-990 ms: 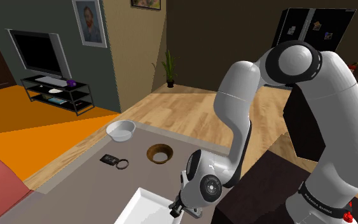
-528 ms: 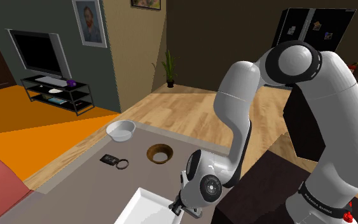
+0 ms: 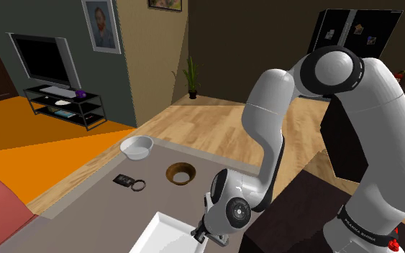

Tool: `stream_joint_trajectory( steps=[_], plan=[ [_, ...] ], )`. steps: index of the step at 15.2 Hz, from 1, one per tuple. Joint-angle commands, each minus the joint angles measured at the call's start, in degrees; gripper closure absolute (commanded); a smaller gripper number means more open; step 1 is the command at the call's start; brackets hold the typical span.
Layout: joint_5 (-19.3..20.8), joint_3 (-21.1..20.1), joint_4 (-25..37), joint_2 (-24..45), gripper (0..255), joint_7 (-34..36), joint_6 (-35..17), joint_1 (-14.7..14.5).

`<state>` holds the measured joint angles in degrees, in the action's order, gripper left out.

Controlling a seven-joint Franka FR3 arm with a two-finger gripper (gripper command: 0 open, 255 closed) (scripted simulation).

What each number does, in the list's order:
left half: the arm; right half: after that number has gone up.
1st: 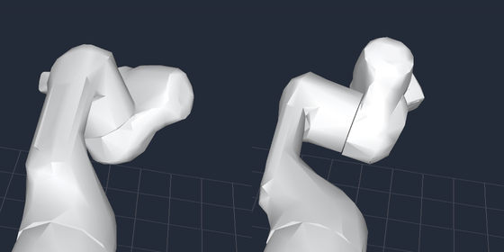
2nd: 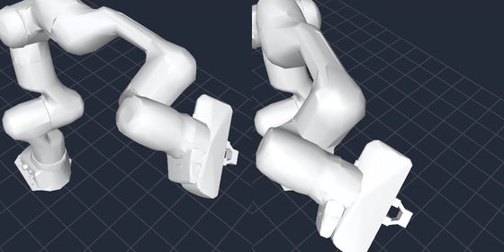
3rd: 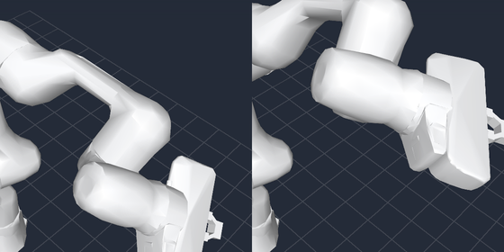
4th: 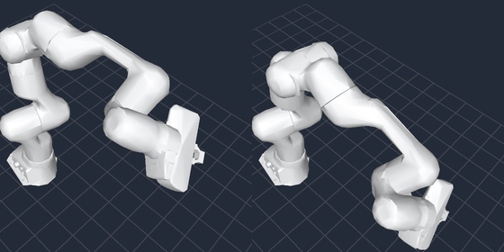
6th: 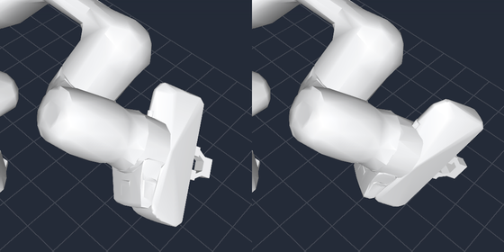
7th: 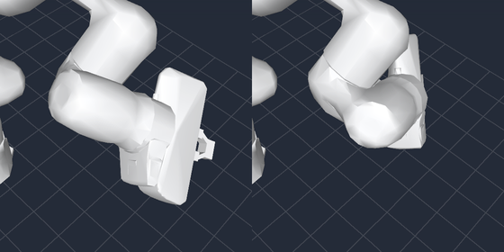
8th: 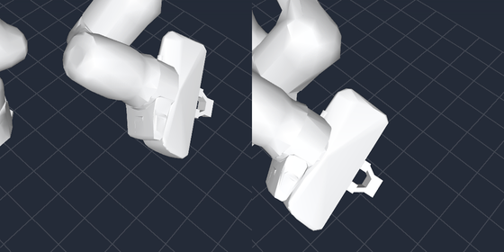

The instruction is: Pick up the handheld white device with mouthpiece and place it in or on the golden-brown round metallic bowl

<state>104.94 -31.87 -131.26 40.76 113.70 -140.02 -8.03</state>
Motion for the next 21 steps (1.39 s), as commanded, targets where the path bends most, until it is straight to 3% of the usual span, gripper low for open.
stream_joint_trajectory(
  steps=[1, 21],
  plan=[
    [-0.7, -0.3, -0.5, -0.8, 255, -0.5, -0.3, 0.2],
    [-19.5, -7.8, -8.6, -19.6, 255, -14.8, -5.7, 6.4]
  ],
)
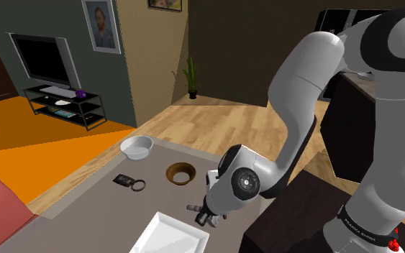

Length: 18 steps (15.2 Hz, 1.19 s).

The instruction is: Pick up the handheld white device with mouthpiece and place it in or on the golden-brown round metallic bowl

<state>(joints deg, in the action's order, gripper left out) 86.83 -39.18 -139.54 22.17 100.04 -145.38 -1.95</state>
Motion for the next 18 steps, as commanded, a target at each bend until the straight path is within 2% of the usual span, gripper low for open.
stream_joint_trajectory(
  steps=[1, 9, 18],
  plan=[
    [-2.6, -0.9, -0.6, -2.0, 255, -2.1, -0.6, 0.7],
    [-4.1, 2.8, 6.8, 1.1, 255, -14.0, -3.2, 5.8],
    [-9.6, 5.5, 20.1, 8.5, 255, -30.9, -3.8, 10.6]
  ],
)
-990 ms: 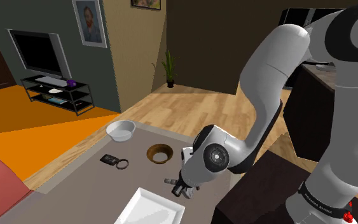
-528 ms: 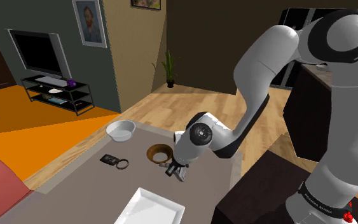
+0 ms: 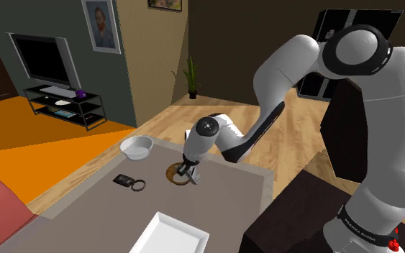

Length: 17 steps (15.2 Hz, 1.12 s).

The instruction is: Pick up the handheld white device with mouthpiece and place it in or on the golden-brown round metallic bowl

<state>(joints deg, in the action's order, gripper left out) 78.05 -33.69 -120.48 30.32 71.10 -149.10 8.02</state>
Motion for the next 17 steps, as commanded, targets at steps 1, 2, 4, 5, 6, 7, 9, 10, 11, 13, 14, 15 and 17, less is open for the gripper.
stream_joint_trajectory(
  steps=[1, 2, 4, 5, 6, 7, 9, 10, 11, 13, 14, 15, 17],
  plan=[
    [-1.7, 0.2, 2.8, 1.4, 255, -3.9, 0.1, 1.0],
    [-2.5, 0.3, 4.6, 2.4, 255, -5.9, 0.3, 1.4],
    [-4.2, 0.4, 8.3, 4.6, 255, -9.8, 0.8, 2.1],
    [-5.0, 0.4, 10.3, 5.8, 255, -11.8, 1.2, 2.5],
    [-5.9, 0.4, 12.3, 7.0, 255, -13.8, 1.5, 2.7],
    [-6.8, 0.4, 14.5, 8.2, 255, -15.8, 2.0, 3.0],
    [-8.5, 0.2, 18.9, 10.8, 255, -19.8, 3.0, 3.4],
    [-9.3, 0.1, 21.3, 12.2, 255, -21.9, 3.6, 3.5],
    [-10.2, 0.0, 23.8, 13.6, 255, -23.9, 4.2, 3.6],
    [-10.4, 0.2, 26.2, 15.4, 255, -25.2, 4.6, 3.4],
    [-9.9, 0.6, 26.4, 15.9, 255, -24.8, 4.3, 3.1],
    [-9.4, 1.0, 26.6, 16.4, 255, -24.4, 4.0, 2.9],
    [-8.5, 1.7, 27.0, 17.5, 255, -23.5, 3.4, 2.4]
  ],
)
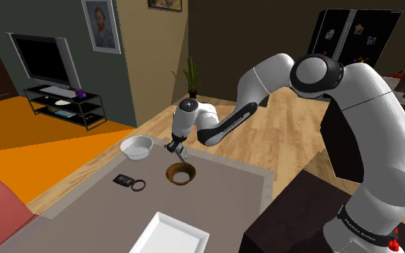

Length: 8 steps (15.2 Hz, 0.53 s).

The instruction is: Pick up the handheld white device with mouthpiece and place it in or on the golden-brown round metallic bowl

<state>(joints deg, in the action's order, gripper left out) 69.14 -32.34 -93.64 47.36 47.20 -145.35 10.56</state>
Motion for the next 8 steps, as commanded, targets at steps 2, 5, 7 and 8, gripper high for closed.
stream_joint_trajectory(
  steps=[2, 5, 7, 8],
  plan=[
    [1.4, 1.1, 0.7, 1.5, 255, 1.2, -0.9, -0.7],
    [2.8, 2.1, 1.5, 3.2, 255, 2.4, -1.7, -1.5],
    [3.6, 2.8, 2.1, 4.3, 255, 3.2, -2.2, -2.0],
    [4.1, 3.1, 2.4, 4.9, 255, 3.6, -2.4, -2.2]
  ],
)
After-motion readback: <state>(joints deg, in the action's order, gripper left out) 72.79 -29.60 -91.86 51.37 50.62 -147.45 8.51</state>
